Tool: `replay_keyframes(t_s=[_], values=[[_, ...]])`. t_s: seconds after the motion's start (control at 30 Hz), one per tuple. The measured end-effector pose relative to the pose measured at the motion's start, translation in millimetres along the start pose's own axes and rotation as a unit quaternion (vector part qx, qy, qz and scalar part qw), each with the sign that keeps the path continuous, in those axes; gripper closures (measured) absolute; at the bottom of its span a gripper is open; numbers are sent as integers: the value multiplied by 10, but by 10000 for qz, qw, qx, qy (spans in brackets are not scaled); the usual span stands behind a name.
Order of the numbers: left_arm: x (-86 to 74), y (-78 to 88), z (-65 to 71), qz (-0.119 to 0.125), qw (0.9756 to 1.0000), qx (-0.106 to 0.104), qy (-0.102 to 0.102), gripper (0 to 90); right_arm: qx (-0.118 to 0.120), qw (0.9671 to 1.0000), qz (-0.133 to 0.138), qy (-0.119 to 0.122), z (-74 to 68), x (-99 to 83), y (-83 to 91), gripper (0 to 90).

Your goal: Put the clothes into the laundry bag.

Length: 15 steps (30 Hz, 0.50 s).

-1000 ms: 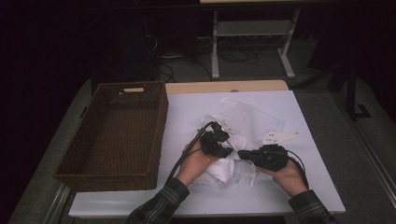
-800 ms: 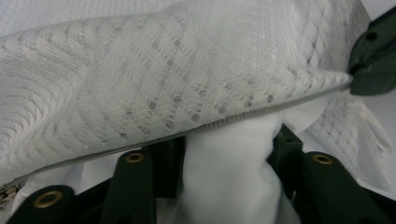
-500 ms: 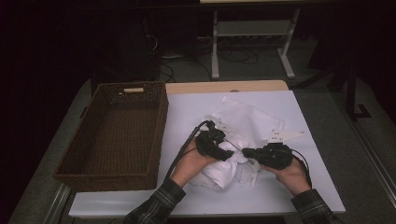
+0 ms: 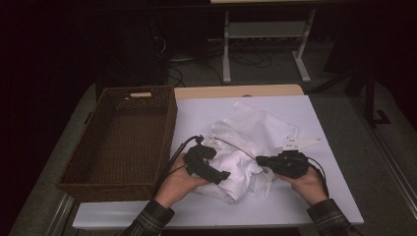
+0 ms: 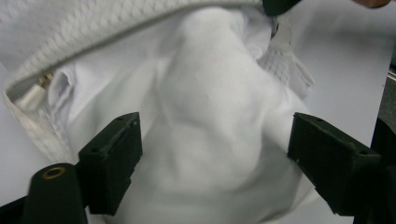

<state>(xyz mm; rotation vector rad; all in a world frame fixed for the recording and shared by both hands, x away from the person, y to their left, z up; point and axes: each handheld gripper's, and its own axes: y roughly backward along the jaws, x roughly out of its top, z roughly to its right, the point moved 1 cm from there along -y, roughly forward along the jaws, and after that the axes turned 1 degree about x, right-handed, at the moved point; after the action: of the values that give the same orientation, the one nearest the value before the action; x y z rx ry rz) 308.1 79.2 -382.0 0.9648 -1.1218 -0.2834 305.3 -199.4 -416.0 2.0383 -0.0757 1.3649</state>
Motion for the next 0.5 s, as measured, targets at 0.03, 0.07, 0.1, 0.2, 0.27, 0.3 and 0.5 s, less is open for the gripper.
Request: replay_keyframes(t_s=[0.03,0.07,0.1,0.2,0.27,0.3,0.5], values=[[-28,-8,1,19,10000,-24,15,166,-3,10000,-9,8,0,-1,0,888],[-52,-24,4,22,10000,-55,26,158,-2,10000,-14,13,0,-1,0,888],[-73,-45,7,14,10000,-88,0,147,1,10000,-17,15,1,-2,-1,888],[-132,-135,19,-2,9999,-133,-25,145,13,10000,-49,13,4,-9,-6,883],[-159,-198,16,2,9999,-144,-33,143,9,10000,-55,7,0,-14,-11,869],[-171,-218,13,26,9999,-133,-48,143,0,10000,-62,1,-2,-16,-11,823],[-208,-266,-10,63,9998,-172,18,145,-171,9998,-89,-58,-7,-70,124,619]])
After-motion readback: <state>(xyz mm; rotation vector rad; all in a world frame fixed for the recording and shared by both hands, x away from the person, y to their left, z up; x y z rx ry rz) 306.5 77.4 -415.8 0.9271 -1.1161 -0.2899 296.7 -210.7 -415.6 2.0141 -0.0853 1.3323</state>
